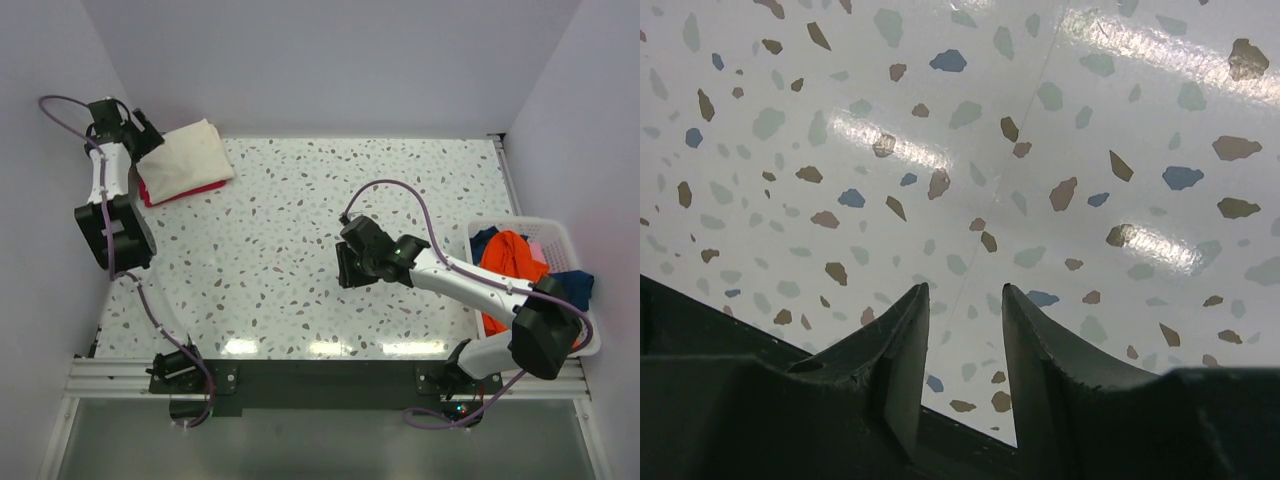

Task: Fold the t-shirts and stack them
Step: Neatly place the folded tshirt to the corner, then reset both grippers

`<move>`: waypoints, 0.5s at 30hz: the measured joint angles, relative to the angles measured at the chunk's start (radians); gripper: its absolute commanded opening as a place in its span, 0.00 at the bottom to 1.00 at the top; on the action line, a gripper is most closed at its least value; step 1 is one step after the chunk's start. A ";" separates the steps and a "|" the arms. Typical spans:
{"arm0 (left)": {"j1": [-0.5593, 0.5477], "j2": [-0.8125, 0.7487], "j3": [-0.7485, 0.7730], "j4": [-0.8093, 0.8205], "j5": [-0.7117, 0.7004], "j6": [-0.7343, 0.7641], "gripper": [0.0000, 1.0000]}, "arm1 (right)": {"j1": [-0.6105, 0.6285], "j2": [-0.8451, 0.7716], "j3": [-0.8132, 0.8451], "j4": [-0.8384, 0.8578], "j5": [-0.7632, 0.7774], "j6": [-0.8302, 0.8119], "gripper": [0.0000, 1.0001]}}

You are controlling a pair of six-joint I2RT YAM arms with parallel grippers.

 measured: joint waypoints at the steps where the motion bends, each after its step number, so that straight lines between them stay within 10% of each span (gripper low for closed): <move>1: -0.002 -0.012 -0.003 0.004 -0.003 0.000 0.90 | 0.000 -0.002 0.000 0.000 0.002 0.000 0.40; 15: -0.182 -0.497 -0.534 0.136 -0.071 -0.033 0.90 | -0.002 -0.066 0.000 0.006 0.050 -0.013 0.42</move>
